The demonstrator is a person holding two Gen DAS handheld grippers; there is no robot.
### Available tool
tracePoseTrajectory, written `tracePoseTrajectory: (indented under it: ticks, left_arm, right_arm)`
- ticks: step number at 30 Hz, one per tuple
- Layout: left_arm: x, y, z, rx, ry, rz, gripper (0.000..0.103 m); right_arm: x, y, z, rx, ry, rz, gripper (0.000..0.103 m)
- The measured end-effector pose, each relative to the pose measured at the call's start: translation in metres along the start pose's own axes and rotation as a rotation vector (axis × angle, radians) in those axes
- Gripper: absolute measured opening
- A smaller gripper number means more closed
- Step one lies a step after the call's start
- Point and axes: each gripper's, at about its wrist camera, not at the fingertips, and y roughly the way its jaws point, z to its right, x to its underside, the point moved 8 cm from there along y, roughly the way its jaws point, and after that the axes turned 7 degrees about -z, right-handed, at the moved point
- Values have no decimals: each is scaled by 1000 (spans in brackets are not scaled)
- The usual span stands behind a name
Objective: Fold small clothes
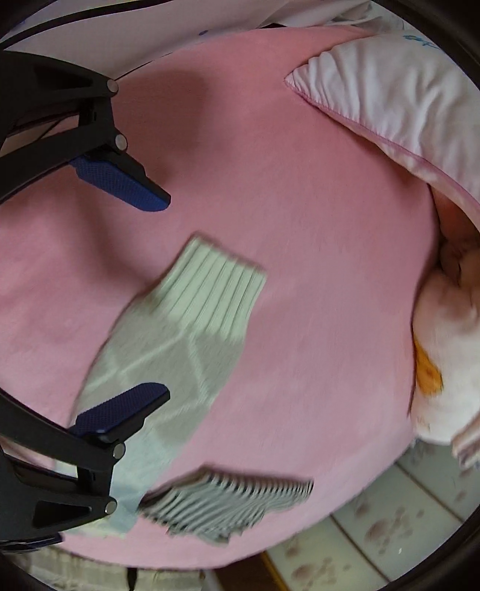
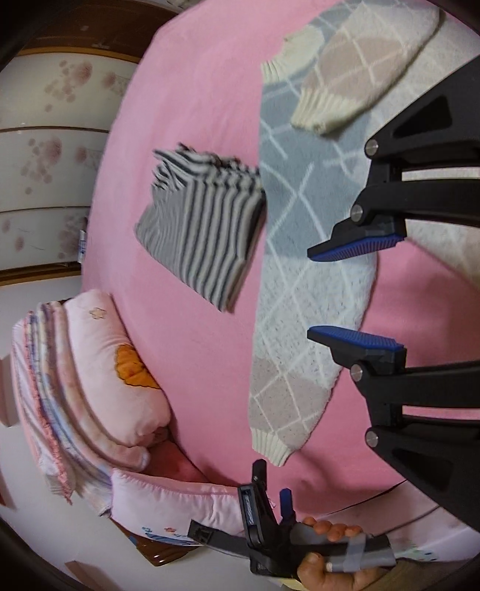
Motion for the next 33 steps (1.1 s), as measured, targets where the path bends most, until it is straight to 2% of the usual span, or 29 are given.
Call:
tracePoseTrajectory:
  ticks: [4,6,8,10,12,13,17,20,23,26,29,33]
  left_arm:
    - [-10,39,-18,1,-81,-77,74]
    - [-10,50,-22,-1,-109,-115,72]
    - [-15,53,-19,-1,-109,-117,72]
    - [-17,56,-14,-5,-84,-112,53]
    - [-18,60,-6,-16,-43,-117,10]
    - [-17,60,0,-6,-27,-116,10]
    - [-17,41,20,-68,55,-4,8]
    - [-12,16,45,-40,88,81,8]
    - [3,-14,84,24,136,133,8]
    - [29,-51,136,92,230,181,8]
    - [64,-92,203,187,343,223,8]
    - [120,-127,286,288,488,236,8]
  right_arm:
    - [9,15,-6,-14,-11,-26,36]
    - [13,18,-6,-13,-23,-32,36]
    - [18,21,-4,-5,-29,-41,36]
    - [23,24,1,-2,-20,-52,36]
    - [25,25,6,-5,-5,-58,36]
    - [27,25,10,-3,4,-59,36]
    - [34,20,22,-1,29,-63,36]
    - [40,9,35,1,48,-55,36]
    - [48,-10,54,10,73,-37,36]
    - [57,-33,77,24,109,-6,36]
    - [71,-59,104,44,157,28,36]
    - [97,-93,142,78,225,66,36]
